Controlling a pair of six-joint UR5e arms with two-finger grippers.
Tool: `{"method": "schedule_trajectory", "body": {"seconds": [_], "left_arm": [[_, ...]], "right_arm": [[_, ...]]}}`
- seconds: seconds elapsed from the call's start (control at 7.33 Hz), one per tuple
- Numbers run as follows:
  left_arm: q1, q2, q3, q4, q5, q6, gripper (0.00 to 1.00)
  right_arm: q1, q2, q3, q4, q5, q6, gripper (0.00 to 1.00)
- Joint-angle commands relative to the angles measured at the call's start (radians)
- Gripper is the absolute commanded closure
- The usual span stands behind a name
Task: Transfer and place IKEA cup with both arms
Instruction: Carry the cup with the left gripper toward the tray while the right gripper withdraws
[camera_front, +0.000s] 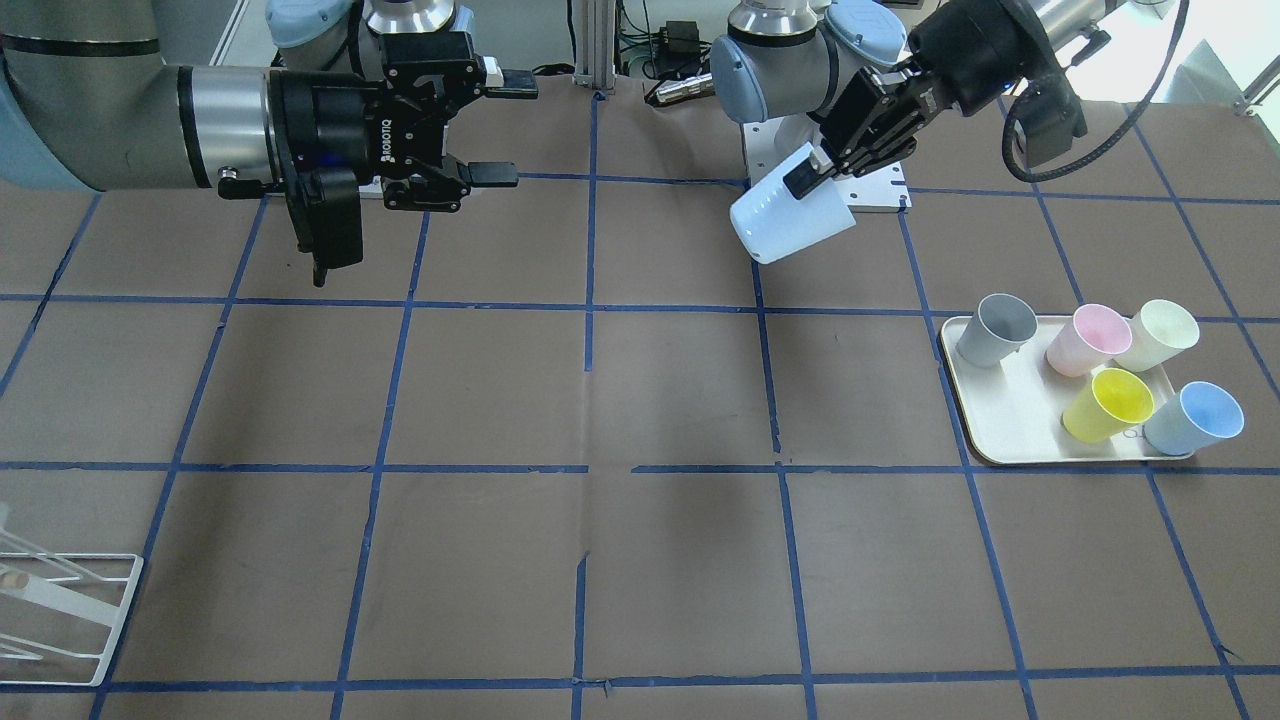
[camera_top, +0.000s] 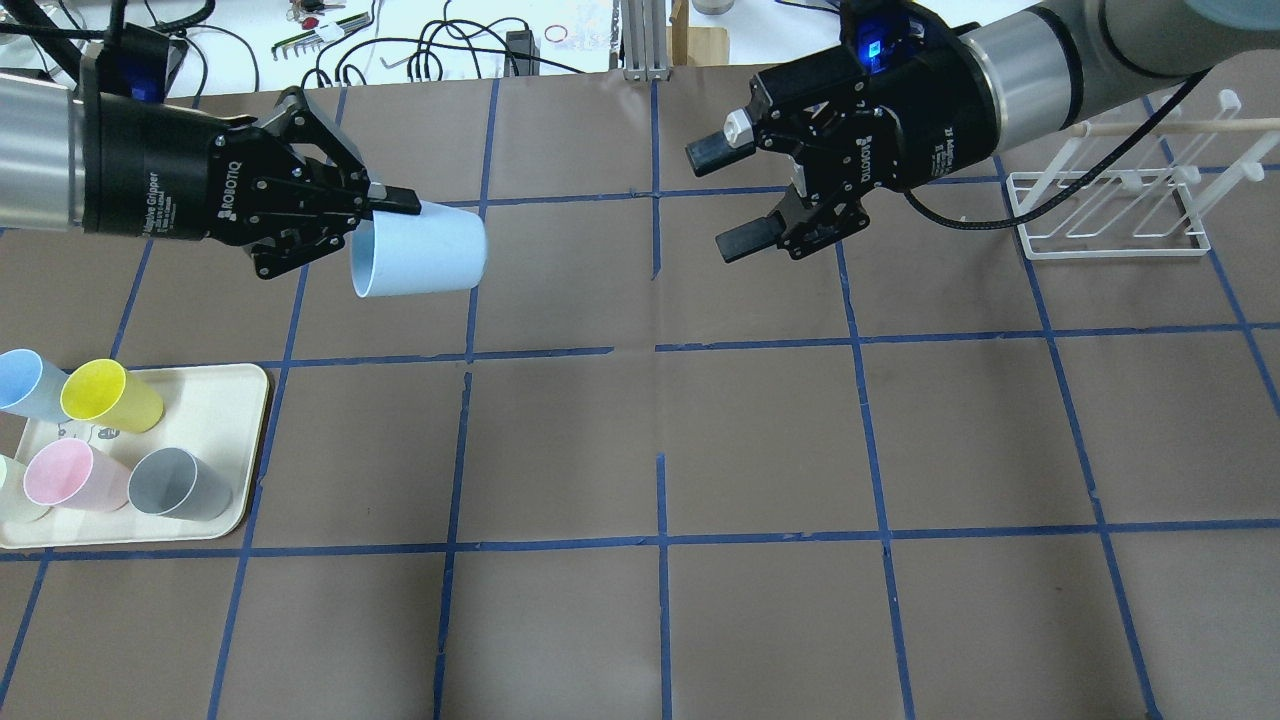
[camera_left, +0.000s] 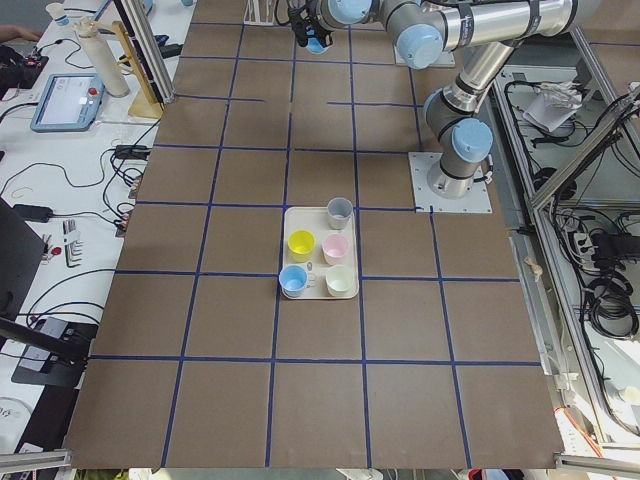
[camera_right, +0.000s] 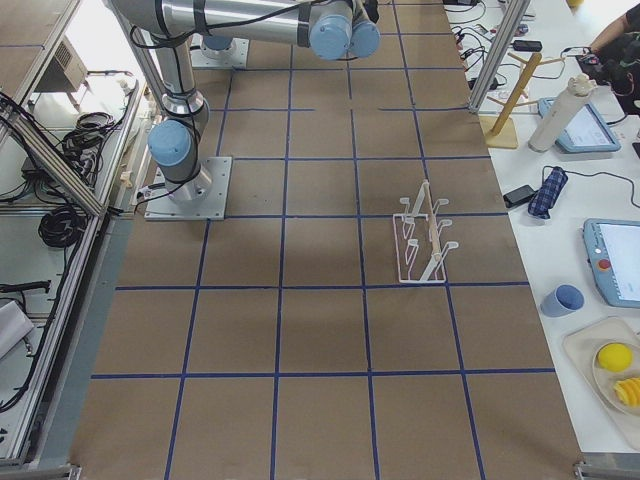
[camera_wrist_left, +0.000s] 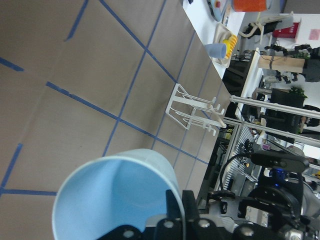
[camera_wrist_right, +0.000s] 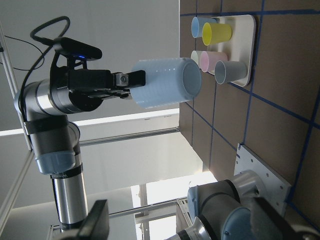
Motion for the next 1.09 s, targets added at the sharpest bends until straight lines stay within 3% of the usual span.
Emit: {"method": "schedule_trajectory", "body": {"seconds": [0.0,0.14,0.27,0.55,0.68,0.95], "left_arm": [[0.011,-0.019,0.019,0.017,0.287,0.148,1.00],[0.014,-0.031,0.013,0.006,0.388,0.275,1.00],[0.014,-0.049,0.007,0.003,0.564,0.405,1.00],[0.014,-0.124,0.016,0.015,0.775,0.613,1.00],[0.015,-0.172,0.022,0.029,0.853,0.665,1.00],[0.015,-0.276,0.039,0.133,0.904,0.732,1.00]], "right_arm": [[-0.002,0.030,0.003,-0.127,-0.164,0.004,0.00],[-0.002,0.033,0.003,-0.203,-0.244,0.026,0.00],[-0.002,0.033,0.003,-0.312,-0.363,0.078,0.00],[-0.002,0.033,0.003,-0.437,-0.550,0.138,0.00],[-0.002,0.030,-0.005,-0.493,-0.653,0.189,0.00],[0.000,0.022,-0.004,-0.583,-0.793,0.263,0.00]]}}
